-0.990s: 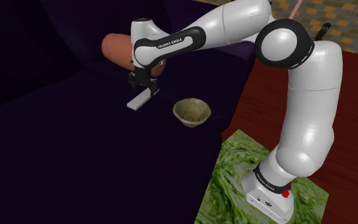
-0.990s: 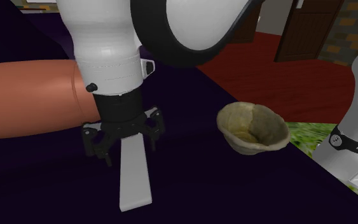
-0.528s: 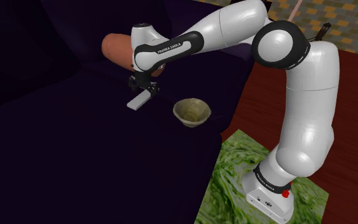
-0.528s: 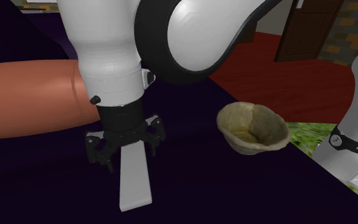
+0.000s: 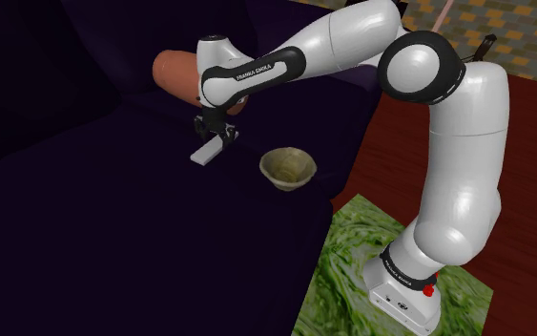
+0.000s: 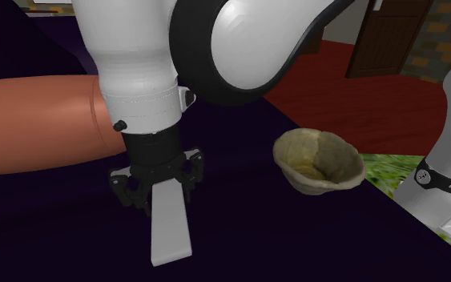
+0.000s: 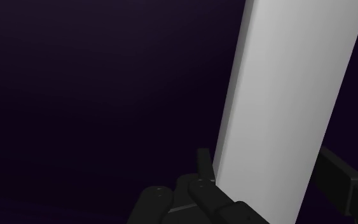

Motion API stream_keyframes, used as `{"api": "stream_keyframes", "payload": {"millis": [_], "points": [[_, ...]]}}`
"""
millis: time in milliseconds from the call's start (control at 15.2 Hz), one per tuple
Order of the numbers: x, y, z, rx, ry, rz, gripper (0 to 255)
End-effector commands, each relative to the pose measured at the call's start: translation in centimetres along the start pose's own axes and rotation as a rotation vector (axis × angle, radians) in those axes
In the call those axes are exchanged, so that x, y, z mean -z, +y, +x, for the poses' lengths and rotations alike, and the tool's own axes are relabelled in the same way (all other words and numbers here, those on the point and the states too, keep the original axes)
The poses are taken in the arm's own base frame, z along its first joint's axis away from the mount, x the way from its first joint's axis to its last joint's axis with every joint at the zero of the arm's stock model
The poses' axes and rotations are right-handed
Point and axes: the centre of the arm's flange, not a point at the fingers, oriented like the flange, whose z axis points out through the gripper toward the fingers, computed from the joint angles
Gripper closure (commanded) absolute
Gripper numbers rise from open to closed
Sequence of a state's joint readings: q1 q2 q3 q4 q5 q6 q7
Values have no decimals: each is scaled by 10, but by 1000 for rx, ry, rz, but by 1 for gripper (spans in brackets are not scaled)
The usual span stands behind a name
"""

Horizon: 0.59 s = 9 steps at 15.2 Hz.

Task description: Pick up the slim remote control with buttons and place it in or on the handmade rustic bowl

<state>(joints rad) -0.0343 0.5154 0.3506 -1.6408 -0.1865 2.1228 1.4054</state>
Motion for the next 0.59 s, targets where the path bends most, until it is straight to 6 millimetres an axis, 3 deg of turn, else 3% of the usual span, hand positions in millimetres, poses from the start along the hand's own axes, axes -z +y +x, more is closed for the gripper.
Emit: {"api": "stream_keyframes", "payload": {"millis": [0, 264, 528], "points": [[-1, 0, 0, 0, 0, -1, 255], [-1, 0, 0, 0, 0, -1, 255], [21, 0, 0, 0, 0, -1, 255]]}}
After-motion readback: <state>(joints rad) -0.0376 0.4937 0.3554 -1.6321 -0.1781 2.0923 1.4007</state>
